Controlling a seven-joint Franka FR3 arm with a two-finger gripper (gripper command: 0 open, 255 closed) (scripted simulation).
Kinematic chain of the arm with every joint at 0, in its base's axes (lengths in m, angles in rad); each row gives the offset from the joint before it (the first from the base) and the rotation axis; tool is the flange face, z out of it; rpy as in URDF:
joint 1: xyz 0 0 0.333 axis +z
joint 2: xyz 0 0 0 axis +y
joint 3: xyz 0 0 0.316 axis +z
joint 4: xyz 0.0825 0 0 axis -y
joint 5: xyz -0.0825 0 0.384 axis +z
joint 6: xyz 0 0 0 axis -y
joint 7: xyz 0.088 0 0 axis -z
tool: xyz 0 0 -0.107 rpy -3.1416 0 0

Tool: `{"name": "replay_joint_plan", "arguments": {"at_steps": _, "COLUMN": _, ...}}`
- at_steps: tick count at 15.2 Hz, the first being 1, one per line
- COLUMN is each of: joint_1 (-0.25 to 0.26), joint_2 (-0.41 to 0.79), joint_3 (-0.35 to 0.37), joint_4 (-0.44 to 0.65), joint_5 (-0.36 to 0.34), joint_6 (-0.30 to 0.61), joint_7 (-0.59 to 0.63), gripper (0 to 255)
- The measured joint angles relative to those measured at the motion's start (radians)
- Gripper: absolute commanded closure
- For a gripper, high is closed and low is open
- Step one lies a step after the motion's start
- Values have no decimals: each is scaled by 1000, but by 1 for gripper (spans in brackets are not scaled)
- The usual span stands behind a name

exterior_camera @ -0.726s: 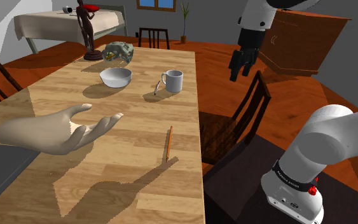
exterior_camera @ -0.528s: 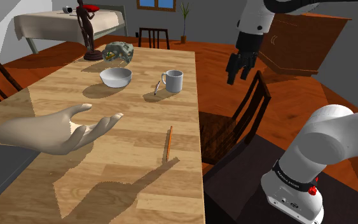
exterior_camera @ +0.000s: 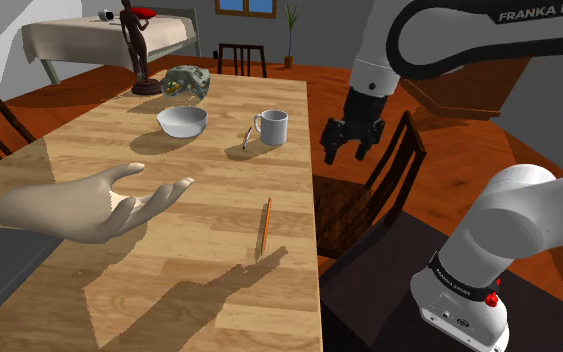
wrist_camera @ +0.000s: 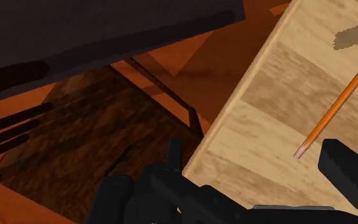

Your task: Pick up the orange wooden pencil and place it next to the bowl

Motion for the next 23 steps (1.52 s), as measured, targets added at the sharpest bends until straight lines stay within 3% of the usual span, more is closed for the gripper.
{"name": "replay_joint_plan", "arguments": {"at_steps": 6, "joint_1": -7, "joint_2": 115, "joint_3": 186, "joint_4": -20, "joint_5": 135, "joint_6": 218, "joint_7": 267, "gripper": 0}}
{"name": "replay_joint_plan", "arguments": {"at_steps": 11, "joint_1": -55, "joint_2": 272, "joint_3": 358, "joint_4": -4, "joint_5": 199, "joint_6": 437, "joint_7": 489, "gripper": 0}}
{"name": "replay_joint_plan", "arguments": {"at_steps": 15, "joint_1": -130, "joint_2": 399, "joint_3": 479, "joint_4": 44, "joint_5": 182, "joint_6": 568, "joint_7": 652, "gripper": 0}}
{"name": "replay_joint_plan", "arguments": {"at_steps": 23, "joint_1": -191, "joint_2": 538, "joint_3": 565, "joint_4": 42, "joint_5": 133, "joint_6": 716, "joint_7": 710, "gripper": 0}}
